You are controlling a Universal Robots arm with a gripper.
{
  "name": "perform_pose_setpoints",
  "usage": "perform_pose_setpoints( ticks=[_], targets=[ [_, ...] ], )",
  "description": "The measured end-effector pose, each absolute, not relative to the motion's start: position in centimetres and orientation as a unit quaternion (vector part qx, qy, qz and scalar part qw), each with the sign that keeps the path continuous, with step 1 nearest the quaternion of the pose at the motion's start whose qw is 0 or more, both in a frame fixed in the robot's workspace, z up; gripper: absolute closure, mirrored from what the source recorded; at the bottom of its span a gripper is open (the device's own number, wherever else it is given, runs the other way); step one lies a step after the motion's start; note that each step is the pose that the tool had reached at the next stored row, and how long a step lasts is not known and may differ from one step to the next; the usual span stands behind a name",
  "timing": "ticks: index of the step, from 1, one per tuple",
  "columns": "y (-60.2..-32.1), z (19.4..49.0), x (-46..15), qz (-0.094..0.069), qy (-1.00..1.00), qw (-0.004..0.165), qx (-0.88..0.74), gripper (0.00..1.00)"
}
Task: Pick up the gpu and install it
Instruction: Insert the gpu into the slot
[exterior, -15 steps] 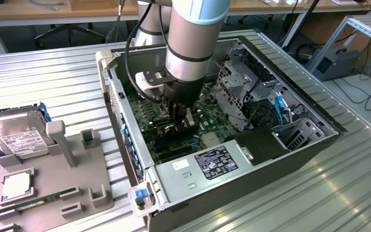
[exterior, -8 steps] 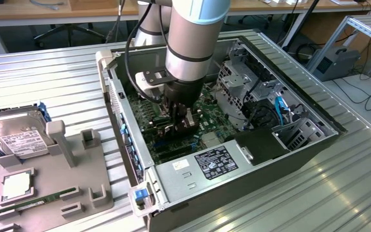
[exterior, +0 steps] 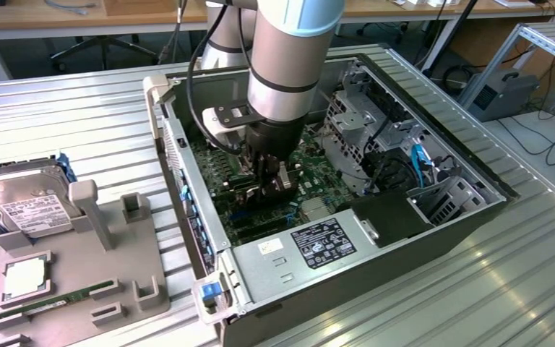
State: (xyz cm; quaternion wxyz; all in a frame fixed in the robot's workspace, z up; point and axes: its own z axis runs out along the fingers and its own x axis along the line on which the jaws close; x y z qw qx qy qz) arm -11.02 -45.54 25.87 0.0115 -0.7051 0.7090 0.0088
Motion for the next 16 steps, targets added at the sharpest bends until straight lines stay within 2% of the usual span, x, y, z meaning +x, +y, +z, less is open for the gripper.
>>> perform_pose_setpoints(
  ticks=[16],
  targets=[
    [-45.54,25.87,-11.03,0.009,0.709,0.011,-0.705,0.74]
  ],
)
